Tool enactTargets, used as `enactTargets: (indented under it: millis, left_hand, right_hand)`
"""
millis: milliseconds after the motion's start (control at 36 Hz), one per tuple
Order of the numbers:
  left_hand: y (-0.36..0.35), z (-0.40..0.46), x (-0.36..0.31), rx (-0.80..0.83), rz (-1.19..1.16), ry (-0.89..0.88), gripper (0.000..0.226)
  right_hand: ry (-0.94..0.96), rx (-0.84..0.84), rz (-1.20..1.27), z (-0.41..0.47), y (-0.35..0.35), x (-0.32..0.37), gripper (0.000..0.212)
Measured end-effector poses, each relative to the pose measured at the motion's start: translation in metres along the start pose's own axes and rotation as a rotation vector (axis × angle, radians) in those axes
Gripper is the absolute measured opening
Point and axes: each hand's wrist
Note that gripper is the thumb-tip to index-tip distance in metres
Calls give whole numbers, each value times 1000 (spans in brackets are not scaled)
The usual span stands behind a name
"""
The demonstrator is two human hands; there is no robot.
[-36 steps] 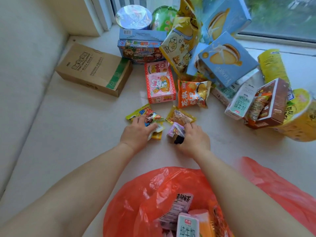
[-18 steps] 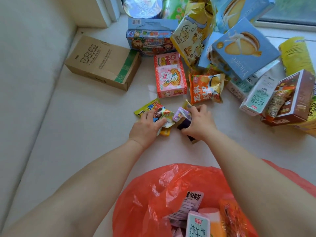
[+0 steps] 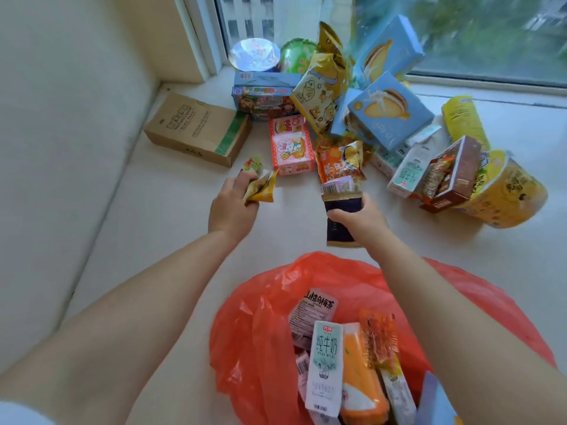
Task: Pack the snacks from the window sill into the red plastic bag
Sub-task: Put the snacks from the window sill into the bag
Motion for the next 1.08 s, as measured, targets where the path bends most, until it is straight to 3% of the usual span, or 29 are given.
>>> enactTargets:
  millis: [222,361,528,667,833,972,1083]
  left_hand:
    - [49,-59,-49,-202,-337,-62,27]
    - [52,-118,-84,-216,-492,-239,36]
    - [17,-176,-102,-134,-496,-411,20]
    - [-11,-208,-103,9,-295,-493,23]
    - [-30,-224,-93,101,-56,-438,41]
    - [-31,-229,-83,227,101,-400,44]
    - [-30,-224,-76,390,386,-292,56]
  right_hand:
    - [106,-43,16,-73,53,4,40]
    - [150,-71,-95,-105,83,-19,39]
    - [161,-113,-359,-137,99,-67,39]
    - [37,-73,-561,-153,101,-102,42]
    - [-47,-53,-619,-163,95,-119,43]
    - [-55,5,-762,-164,93,-131,64]
    - [-58,41,-886,-164,90,-135,74]
Point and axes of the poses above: each hand's wrist, its own z-axis towards the middle knuckle, its own y-axis out of the back of the hand, x = y × z, and after that the axes turned 11 degrees about z, right-handed
